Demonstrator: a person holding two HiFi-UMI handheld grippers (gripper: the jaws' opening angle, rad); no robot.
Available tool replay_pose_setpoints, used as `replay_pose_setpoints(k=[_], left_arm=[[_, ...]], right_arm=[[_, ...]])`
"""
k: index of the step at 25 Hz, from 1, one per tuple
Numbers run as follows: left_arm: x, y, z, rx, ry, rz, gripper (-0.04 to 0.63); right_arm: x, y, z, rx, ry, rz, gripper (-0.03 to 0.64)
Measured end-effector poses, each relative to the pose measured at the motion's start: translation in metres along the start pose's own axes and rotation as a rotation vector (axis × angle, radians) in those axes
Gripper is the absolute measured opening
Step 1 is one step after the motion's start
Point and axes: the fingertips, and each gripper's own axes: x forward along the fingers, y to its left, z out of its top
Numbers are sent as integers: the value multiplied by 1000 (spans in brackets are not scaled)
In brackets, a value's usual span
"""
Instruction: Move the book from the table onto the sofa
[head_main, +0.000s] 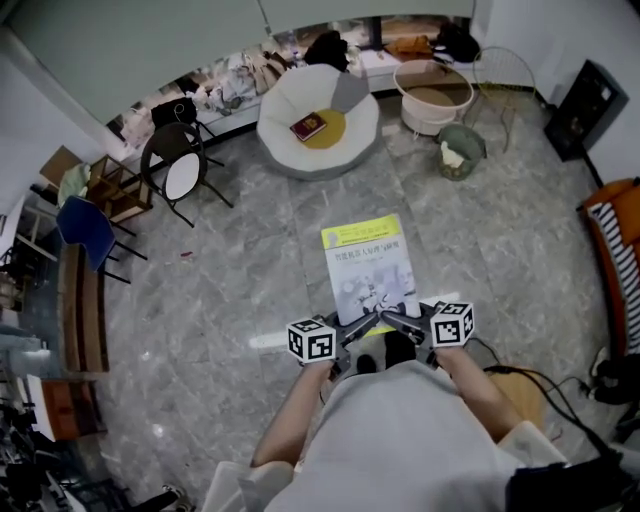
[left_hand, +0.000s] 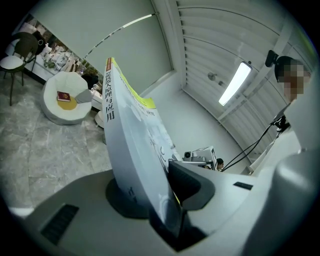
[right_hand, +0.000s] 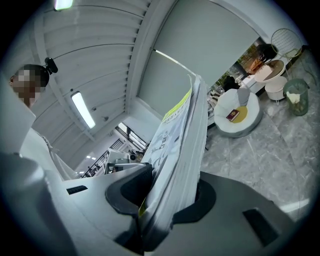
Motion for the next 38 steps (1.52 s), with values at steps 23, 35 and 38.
replay_pose_setpoints(k=[23, 35, 38], left_arm=[[131, 119, 191, -24, -128, 88, 110], [141, 198, 279, -41, -98, 84, 110], [134, 225, 309, -32, -82, 68, 110]], right_arm=[[39, -156, 209, -46, 125, 112, 127], [109, -212, 289, -29, 117, 105, 129], [138, -222, 313, -30, 97, 99, 129]])
